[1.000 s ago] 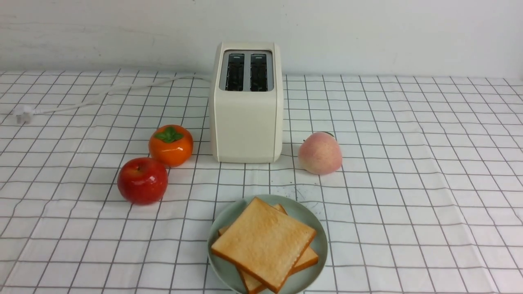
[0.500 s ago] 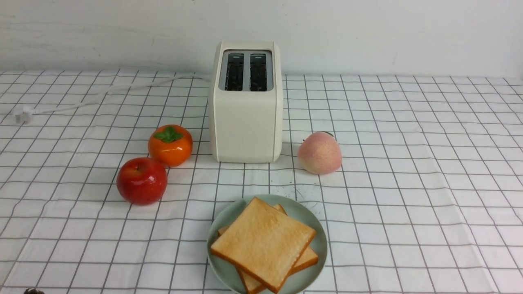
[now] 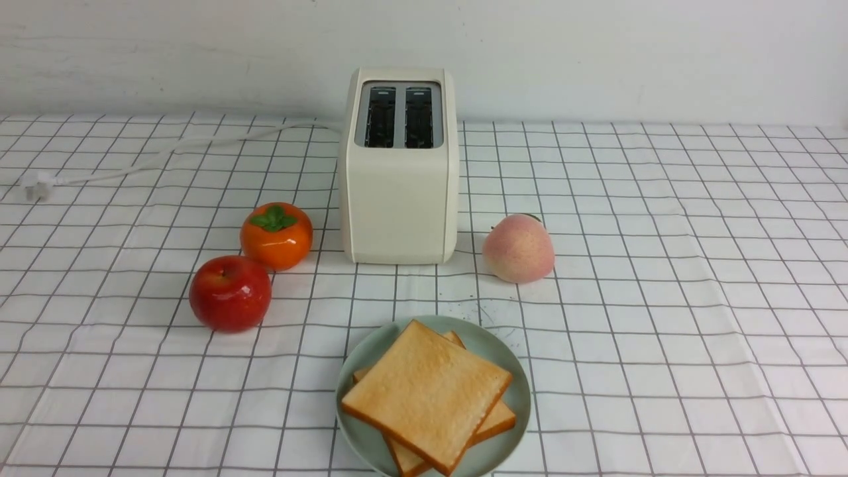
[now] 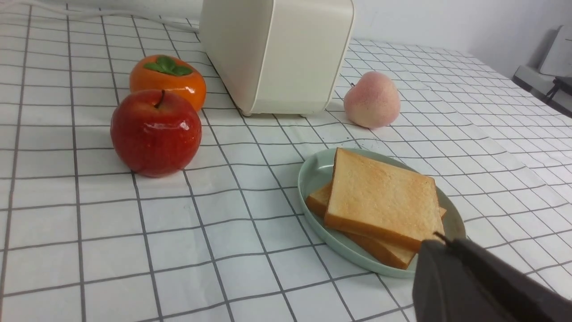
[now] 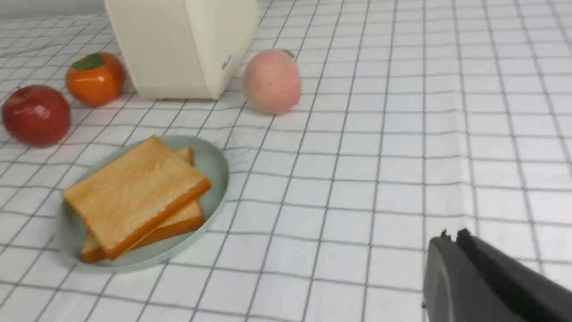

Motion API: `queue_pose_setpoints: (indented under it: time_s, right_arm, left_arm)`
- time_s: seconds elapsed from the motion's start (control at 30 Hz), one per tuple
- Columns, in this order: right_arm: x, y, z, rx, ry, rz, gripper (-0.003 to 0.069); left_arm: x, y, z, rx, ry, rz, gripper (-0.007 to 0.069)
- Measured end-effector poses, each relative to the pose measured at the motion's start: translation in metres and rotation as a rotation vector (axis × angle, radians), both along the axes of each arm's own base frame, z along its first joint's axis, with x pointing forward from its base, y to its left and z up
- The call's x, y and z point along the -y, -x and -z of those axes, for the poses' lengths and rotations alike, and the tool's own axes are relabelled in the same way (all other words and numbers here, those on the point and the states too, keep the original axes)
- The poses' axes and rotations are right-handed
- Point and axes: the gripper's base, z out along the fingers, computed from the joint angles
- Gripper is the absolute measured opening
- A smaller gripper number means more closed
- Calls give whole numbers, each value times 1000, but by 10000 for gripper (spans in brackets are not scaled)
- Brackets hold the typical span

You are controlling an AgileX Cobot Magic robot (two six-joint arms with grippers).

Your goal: Take toasted bread from bread machine on white checkered table place on plate.

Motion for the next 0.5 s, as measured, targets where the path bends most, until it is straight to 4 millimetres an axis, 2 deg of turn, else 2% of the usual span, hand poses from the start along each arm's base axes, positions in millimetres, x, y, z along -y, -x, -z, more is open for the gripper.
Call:
queue_pose_setpoints:
  time_s: [0.13,0.37,0.43,0.5]
  right_arm:
    - [3,-6,5,92,4,58,4]
    - [8,-27,81,16,32,172,-12]
    - [9,-28,97,-4,52,175,-17]
    - [9,-28,100,-11,74,176,-18]
  left_arm:
    - [0,0,0,-2,-1,1,-13]
    - [0,0,0,-2,-1,1,-13]
    - [0,0,0,-2,-1,1,-13]
    - [0,0,0,-3,0,1,-13]
